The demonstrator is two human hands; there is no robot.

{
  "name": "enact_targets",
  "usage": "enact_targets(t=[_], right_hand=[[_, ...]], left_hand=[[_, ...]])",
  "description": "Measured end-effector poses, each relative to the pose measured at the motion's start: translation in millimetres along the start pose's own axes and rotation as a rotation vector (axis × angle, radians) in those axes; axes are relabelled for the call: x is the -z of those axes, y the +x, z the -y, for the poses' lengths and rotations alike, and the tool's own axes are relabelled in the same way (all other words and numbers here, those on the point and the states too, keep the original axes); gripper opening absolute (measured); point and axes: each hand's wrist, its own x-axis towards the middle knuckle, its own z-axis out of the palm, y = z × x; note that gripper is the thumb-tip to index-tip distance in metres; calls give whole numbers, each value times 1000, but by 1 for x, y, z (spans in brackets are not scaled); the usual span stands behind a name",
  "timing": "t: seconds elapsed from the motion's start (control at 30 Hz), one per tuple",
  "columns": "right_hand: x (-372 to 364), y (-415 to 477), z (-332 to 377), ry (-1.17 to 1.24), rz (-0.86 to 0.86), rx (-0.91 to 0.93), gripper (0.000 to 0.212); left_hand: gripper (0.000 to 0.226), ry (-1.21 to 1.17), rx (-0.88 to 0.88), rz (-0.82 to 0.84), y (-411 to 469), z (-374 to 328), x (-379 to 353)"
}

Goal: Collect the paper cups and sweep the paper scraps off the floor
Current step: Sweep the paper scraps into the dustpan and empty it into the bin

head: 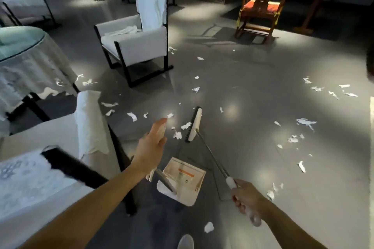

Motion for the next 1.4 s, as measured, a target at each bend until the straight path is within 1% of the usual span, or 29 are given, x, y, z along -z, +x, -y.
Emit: enact_targets(t=[0.13, 0.2, 0.3, 0.4, 0.5, 0.57, 0.6, 0.73, 0.83, 0.93, 1.0, 1.1, 1.2, 1.27, 1.4], right_hand=[[33, 54, 108, 78, -42, 50, 22], [57, 84, 156, 87, -45, 57, 13], [98, 143, 215, 30, -48, 64, 9], [148, 215, 266, -64, -53, 70, 7], [206, 288, 320, -62, -69, 48, 2], [240, 328, 361, -32, -64, 30, 5], [257, 347, 384, -35, -62, 31, 2], [313, 425, 476, -113, -55, 39, 15], [344, 488, 544, -105, -61, 25, 23], [371, 559, 614, -85, -55, 1, 25], [385, 603, 664, -137, -71, 6, 26], [405, 664, 743, -302, -79, 35, 31], [431, 714, 820, -355, -79, 54, 26], [448, 743, 863, -288, -55, 48, 26], [481, 827, 944, -158, 3, 24, 27]], left_hand=[[49, 50, -6, 32, 116, -19, -18], [51, 88, -41, 42, 174, -30, -29], [54, 119, -72, 34, 261, -45, -53], [53, 109, -40, 15, 354, -57, -82], [54, 93, -2, -24, 447, -75, -108], [56, 80, 13, -47, 504, -90, -119], [57, 77, 23, -57, 535, -99, -123], [55, 56, 62, -132, 641, -123, -139], [55, 10, 77, -158, 724, -134, -153], [55, -34, 105, -161, 819, -138, -171], [55, -50, 102, -151, 886, -140, -181], [53, -38, 80, -117, 985, -148, -192], [54, -39, 43, -78, 1081, -163, -196], [56, -27, 37, -39, 1142, -173, -199], [58, -30, 63, -51, 1265, -180, -210]])
